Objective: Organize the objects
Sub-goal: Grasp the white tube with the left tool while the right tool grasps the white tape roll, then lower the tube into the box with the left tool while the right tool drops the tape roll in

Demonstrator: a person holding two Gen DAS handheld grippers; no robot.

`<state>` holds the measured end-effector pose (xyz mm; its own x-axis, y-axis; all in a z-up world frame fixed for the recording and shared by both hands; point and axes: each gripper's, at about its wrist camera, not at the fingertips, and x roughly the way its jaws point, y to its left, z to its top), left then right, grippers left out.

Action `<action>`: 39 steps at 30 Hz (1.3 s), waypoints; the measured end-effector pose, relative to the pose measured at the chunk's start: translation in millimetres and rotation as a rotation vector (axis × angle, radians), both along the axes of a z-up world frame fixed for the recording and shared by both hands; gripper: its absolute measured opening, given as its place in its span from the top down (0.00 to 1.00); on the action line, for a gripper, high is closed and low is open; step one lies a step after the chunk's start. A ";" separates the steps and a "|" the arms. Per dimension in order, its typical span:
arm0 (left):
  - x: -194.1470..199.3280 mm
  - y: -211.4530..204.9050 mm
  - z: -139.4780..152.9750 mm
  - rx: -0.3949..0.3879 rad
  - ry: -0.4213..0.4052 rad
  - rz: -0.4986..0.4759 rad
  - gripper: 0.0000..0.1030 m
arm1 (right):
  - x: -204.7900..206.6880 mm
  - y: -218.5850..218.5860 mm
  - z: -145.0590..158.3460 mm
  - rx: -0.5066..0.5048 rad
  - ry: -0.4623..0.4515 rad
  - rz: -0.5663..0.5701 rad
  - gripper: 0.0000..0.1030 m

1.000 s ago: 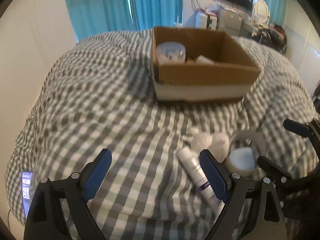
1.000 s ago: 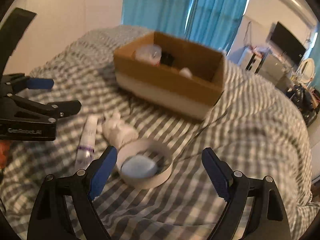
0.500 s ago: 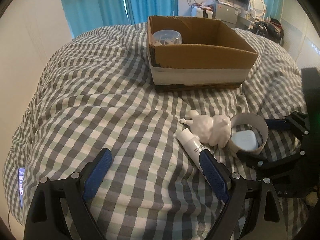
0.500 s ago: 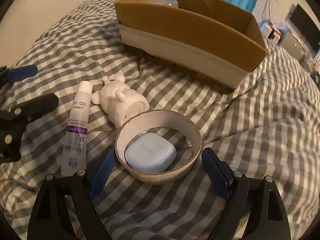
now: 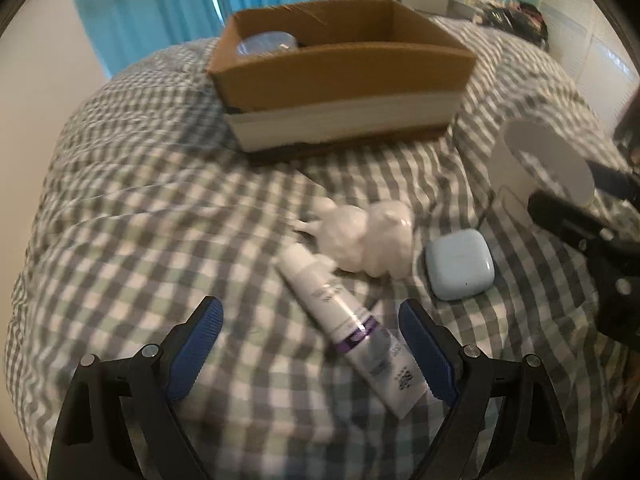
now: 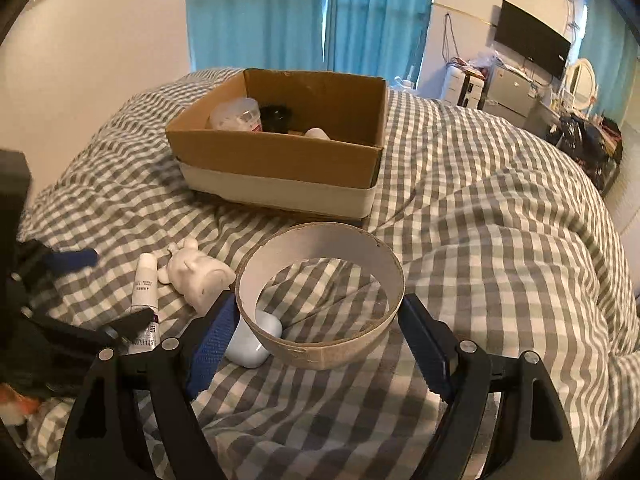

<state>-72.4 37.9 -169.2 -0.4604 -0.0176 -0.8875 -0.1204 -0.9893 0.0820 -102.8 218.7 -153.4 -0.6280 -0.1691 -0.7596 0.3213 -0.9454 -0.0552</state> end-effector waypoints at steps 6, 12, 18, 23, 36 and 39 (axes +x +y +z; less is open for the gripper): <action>-11.4 10.7 -17.8 0.045 -0.052 -0.042 0.27 | 1.1 3.9 0.8 -0.029 -0.002 0.005 0.21; -13.4 15.6 -25.6 0.086 -0.099 -0.065 0.56 | 2.3 6.1 -0.3 -0.044 -0.005 -0.010 0.21; -4.6 4.4 -14.9 0.164 -0.091 -0.057 0.72 | 10.4 2.6 5.9 -0.024 0.011 -0.018 0.21; 8.8 -3.5 5.3 0.196 -0.048 -0.059 0.75 | 20.7 -1.7 16.2 0.005 0.039 -0.027 0.21; 38.5 -7.3 55.3 0.208 0.088 -0.058 0.79 | 56.3 -15.1 50.6 0.031 0.118 -0.017 0.21; 43.4 -12.0 71.3 0.210 0.129 -0.064 0.79 | 62.8 -16.9 59.9 0.023 0.136 -0.012 0.21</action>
<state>-29.0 26.0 -97.9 -0.5647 0.1934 -0.8023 -0.1849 -0.9771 -0.1054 -39.9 201.8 -93.5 -0.7276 -0.1440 -0.6707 0.2977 -0.9471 -0.1196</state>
